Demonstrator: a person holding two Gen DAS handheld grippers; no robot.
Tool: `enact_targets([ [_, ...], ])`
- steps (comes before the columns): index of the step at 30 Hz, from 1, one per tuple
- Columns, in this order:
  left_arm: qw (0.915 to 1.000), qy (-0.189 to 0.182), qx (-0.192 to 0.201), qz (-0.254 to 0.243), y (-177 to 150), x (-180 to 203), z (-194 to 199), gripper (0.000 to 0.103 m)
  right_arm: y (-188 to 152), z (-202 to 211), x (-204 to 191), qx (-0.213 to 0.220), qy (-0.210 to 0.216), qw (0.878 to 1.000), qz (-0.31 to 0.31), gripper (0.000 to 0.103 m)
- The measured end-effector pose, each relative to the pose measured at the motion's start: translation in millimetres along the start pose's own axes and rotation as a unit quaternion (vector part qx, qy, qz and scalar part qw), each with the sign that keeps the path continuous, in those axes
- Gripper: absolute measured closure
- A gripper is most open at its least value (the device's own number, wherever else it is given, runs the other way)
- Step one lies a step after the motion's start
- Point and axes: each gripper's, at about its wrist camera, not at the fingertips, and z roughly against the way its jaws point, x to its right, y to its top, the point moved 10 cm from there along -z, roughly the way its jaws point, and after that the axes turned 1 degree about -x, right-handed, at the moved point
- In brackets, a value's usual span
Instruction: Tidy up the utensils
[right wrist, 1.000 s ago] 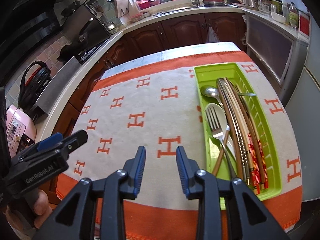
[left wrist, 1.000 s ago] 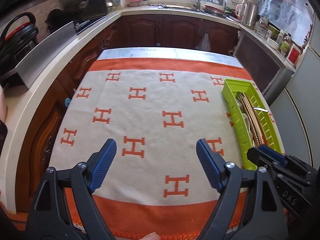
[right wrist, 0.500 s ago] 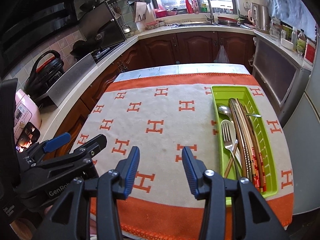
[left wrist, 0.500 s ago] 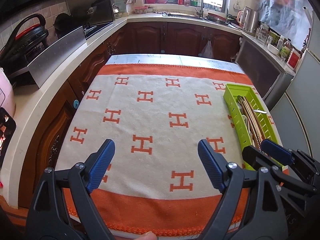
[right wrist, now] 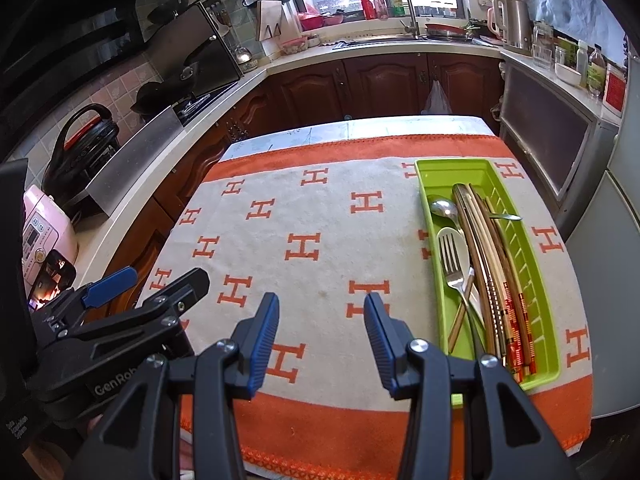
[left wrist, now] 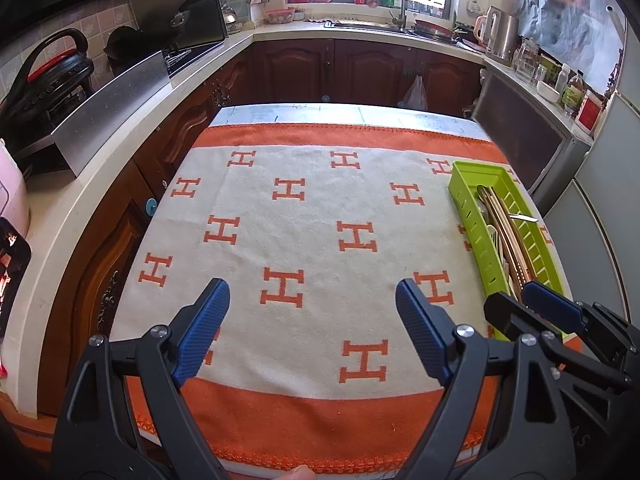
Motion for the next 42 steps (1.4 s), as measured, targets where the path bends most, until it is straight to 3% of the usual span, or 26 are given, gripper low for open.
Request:
enact_targets([
  [42, 0.9998, -0.004, -0.020, -0.004, -5, 3, -18, 0.020, -7, -12, 3, -0.013, -0.001, 1.000, -0.014, 0.059],
])
